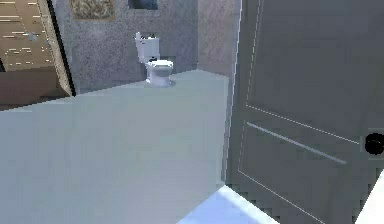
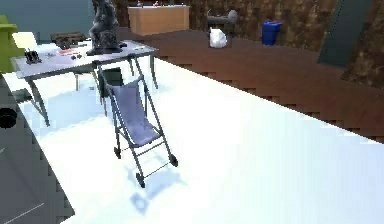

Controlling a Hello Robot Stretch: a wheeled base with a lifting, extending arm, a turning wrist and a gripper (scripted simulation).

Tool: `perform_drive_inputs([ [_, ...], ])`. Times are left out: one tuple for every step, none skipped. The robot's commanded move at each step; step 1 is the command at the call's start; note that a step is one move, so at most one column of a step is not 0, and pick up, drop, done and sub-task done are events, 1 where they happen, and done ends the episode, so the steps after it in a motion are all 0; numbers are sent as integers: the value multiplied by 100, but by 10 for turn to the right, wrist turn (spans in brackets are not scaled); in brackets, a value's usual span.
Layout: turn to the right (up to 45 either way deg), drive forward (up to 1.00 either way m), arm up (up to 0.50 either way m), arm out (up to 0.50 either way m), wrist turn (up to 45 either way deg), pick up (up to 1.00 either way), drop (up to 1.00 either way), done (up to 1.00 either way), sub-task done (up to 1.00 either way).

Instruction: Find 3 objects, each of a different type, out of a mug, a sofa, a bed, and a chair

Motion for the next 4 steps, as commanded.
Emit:
perform_drive_inputs([
  [-90,0,0,0,0,0,0,0,0],
  [0,100,0,0,0,0,0,0,0],
  [0,90,0,0,0,0,0,0,0],
  [450,0,0,0,0,0,0,0,0],
])
